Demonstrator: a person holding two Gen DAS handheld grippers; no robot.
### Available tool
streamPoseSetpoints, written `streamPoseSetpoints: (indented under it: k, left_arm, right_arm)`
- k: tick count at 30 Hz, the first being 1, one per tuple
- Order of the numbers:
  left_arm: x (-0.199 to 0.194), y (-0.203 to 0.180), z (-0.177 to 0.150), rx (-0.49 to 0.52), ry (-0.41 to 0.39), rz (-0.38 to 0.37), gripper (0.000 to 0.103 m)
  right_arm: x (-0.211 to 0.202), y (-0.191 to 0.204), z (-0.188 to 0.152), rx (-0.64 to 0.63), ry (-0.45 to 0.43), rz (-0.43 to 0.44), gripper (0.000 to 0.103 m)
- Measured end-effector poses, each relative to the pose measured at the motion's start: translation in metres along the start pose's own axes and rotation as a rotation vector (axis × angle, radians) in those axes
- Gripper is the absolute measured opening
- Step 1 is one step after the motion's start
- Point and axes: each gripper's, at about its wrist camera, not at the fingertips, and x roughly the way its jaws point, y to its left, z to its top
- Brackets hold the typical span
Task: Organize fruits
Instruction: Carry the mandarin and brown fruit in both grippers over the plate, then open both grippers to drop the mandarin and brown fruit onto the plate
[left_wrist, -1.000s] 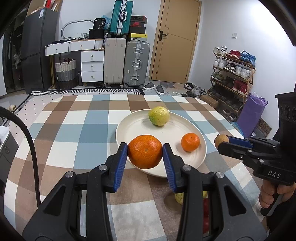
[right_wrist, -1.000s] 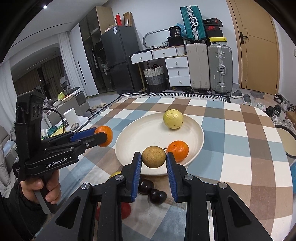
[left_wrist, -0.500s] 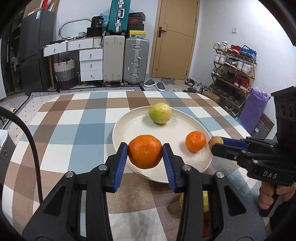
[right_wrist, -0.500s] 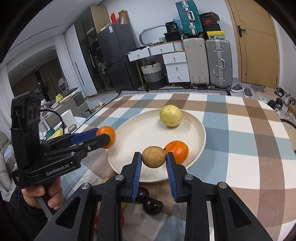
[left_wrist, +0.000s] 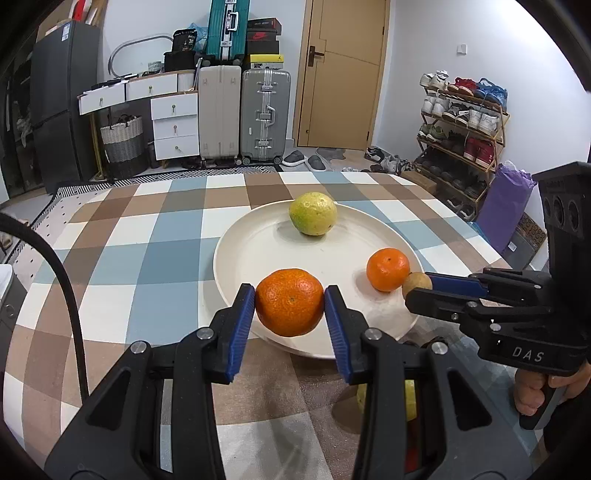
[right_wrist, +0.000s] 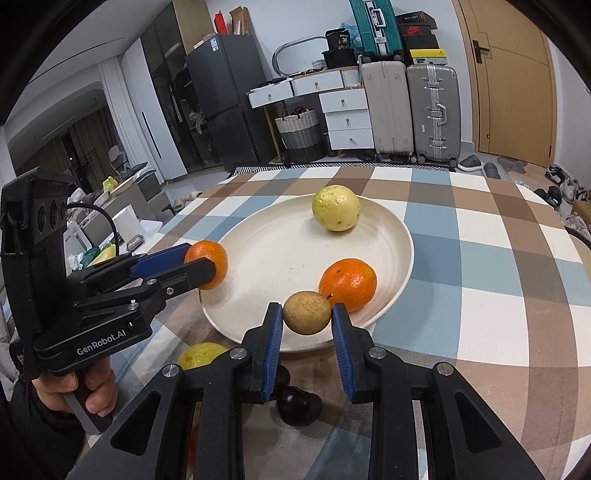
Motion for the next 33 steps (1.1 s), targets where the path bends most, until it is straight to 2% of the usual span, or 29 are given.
streamPoseSetpoints:
  k: [7,10,12,16,19,22,24,25,28,30,32,33]
  left_arm:
    - [0.001,-0.004,-0.001,0.020,0.014,-0.002,0.036]
    - [0.001,-0.005,-0.002,0.023,0.018,-0.003,0.036]
    - [0.001,-0.006,-0.002,0.024,0.022,-0.007,0.036]
    - [-0.001,-0.007,-0.002,0.034,0.010,-0.009,0.036]
    - [0.000,-0.006,-0.002,0.031,0.019,0.000,0.038]
    - [0.000,-0.003,-0.002,0.019,0.022,0.002,0.048]
    - [-0.001,-0.001,-0.003,0.010,0.020,0.003,0.062]
    - [-0.002,0.000,-0.003,0.008,0.016,0.004,0.064]
    - [-0.005,0.001,-0.004,0.004,0.005,0.017,0.084]
    - [-0.007,0.002,-0.004,0.003,0.002,0.031,0.087]
    - [-0.010,0.004,-0.005,0.011,0.004,0.041,0.088]
    - [-0.011,0.005,-0.006,0.008,0.004,0.045,0.093]
  right_arm:
    - [0.003,0.001,-0.001,0.004,0.011,-0.002,0.028]
    - [0.002,0.001,-0.001,0.005,0.007,-0.013,0.034]
    - [-0.001,0.000,-0.001,0.004,-0.004,-0.026,0.041]
    - [-0.001,-0.003,-0.001,0.010,0.003,-0.062,0.042]
    - [-0.004,-0.007,-0.001,0.019,-0.010,-0.070,0.049]
    - [-0.006,-0.009,-0.002,0.018,-0.016,-0.081,0.050]
    - [-0.007,-0.010,-0.003,0.020,-0.017,-0.081,0.054]
    - [-0.007,-0.010,-0.003,0.022,-0.017,-0.079,0.056]
    - [-0.010,-0.009,-0.003,0.025,-0.024,-0.066,0.067]
    - [-0.011,-0.008,-0.003,0.025,-0.033,-0.066,0.082]
    - [-0.014,-0.007,-0.003,0.020,-0.047,-0.074,0.090]
    - [-0.015,-0.008,-0.003,0.019,-0.049,-0.078,0.092]
